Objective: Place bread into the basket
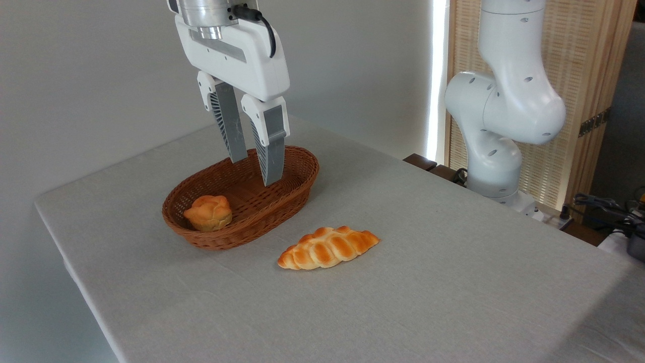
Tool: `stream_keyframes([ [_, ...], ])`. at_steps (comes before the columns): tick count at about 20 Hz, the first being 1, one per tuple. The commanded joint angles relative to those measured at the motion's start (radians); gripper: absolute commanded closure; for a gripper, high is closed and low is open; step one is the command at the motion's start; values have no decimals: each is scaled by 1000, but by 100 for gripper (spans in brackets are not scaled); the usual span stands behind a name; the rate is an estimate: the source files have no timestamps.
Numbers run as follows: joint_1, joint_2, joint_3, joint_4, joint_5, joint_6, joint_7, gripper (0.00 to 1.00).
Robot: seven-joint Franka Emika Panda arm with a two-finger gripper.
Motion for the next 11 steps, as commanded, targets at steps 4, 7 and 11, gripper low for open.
stream_keyframes([
  [4, -4, 16, -3, 28, 23, -32, -3, 0],
  [7, -4, 16, -2, 28, 23, -32, -3, 0],
  [11, -4, 16, 3, 28, 23, -32, 5, 0],
])
